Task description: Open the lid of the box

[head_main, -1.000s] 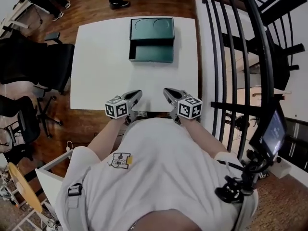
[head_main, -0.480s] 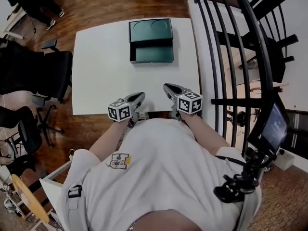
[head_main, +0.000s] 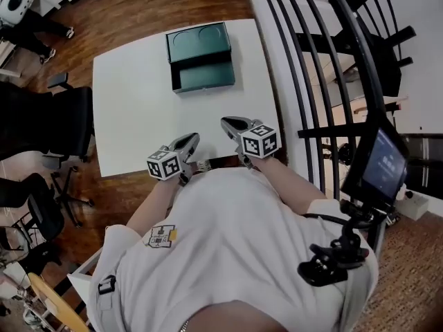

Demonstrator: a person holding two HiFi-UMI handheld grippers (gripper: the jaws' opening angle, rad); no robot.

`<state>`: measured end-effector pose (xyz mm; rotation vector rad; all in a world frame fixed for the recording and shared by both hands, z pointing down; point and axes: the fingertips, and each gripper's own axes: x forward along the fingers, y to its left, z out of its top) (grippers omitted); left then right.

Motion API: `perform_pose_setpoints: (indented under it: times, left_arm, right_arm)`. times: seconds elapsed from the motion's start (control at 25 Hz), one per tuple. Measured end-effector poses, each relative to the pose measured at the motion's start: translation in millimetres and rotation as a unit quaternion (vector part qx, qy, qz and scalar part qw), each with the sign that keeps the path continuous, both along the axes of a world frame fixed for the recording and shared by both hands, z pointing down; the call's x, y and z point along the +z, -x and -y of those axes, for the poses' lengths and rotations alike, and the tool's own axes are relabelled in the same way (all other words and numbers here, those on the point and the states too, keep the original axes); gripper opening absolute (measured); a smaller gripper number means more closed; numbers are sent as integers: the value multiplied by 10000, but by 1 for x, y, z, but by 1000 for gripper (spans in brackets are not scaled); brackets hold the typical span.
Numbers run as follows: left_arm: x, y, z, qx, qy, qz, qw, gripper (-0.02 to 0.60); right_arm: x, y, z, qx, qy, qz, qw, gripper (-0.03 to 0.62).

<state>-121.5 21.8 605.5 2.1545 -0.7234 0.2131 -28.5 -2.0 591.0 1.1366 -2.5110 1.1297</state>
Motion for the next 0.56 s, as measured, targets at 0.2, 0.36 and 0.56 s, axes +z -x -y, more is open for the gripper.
perform_pose_setpoints:
  times: [0.2, 0.36, 0.56]
  left_arm:
    - [-8, -5, 0, 24, -65, -32, 10000, 0]
    - [-15, -14, 2, 72, -89, -68, 9999, 0]
    - [-15, -14, -2, 109, -105, -107, 9998, 0]
  right_arm:
    - [-3, 2, 3, -45, -13, -29, 10000, 0]
    - [-9, -1, 5, -69, -14, -62, 10000, 0]
    - [-7, 2, -2, -54, -7, -111, 9999, 0]
